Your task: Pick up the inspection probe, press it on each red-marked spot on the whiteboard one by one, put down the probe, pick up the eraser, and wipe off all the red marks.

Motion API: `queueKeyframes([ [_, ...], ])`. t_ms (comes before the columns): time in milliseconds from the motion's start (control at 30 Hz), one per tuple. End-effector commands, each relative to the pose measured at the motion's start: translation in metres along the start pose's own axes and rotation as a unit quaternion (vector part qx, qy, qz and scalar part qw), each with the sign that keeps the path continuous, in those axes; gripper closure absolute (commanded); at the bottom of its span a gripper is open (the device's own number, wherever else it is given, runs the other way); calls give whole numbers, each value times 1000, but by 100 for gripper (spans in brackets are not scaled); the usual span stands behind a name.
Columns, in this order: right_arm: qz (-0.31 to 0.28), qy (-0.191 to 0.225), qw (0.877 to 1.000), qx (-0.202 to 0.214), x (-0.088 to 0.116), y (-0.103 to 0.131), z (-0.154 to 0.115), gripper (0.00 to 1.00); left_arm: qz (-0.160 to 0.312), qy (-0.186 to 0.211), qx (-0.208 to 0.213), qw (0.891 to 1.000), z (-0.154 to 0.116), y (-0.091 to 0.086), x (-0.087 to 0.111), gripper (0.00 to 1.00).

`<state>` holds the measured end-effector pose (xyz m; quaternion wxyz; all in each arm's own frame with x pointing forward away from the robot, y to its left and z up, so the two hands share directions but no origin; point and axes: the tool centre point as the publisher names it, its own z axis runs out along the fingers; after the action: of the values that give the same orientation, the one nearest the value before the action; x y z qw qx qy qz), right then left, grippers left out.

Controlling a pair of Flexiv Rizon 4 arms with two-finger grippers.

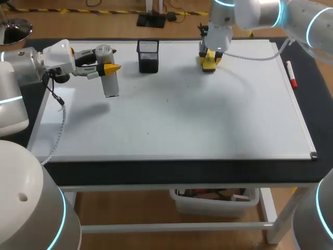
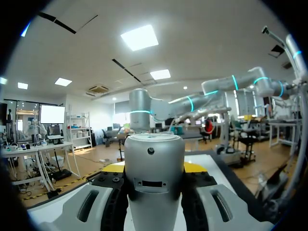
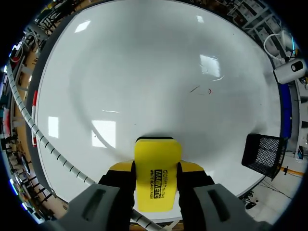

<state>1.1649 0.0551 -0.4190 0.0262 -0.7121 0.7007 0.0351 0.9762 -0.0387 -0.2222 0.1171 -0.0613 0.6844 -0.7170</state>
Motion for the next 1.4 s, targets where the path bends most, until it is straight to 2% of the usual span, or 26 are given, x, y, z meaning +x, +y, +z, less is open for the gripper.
queueKeyframes([
  [33,0,2,1000,-4,0,-7,3,100,1,1,2,1000,0,0,0,100],
  [467,6,12,1000,-3,1,-8,9,100,1,1,2,1000,0,0,0,100],
  [500,6,12,1000,-2,1,-8,8,88,1,1,2,1000,0,0,0,100],
  [567,9,12,1000,1,2,-7,6,80,1,1,2,1000,0,0,0,100],
  [600,10,12,1000,1,3,-7,5,60,1,1,2,1000,0,0,0,100],
  [633,16,11,1000,5,4,-7,4,0,1,1,2,1000,0,0,0,100],
  [833,43,-18,999,8,15,-6,-7,0,1,1,2,1000,0,0,0,100],
  [1000,90,-94,991,-4,27,-5,-22,0,1,1,2,1000,0,0,0,100],
  [1100,137,-164,977,-22,36,-6,-31,0,1,1,2,1000,0,0,0,100],
  [1200,190,-249,949,-43,47,-7,-44,0,1,1,2,1000,0,0,0,100],
  [1400,254,-310,915,-47,58,-10,-74,0,1,1,2,1000,0,0,0,100],
])
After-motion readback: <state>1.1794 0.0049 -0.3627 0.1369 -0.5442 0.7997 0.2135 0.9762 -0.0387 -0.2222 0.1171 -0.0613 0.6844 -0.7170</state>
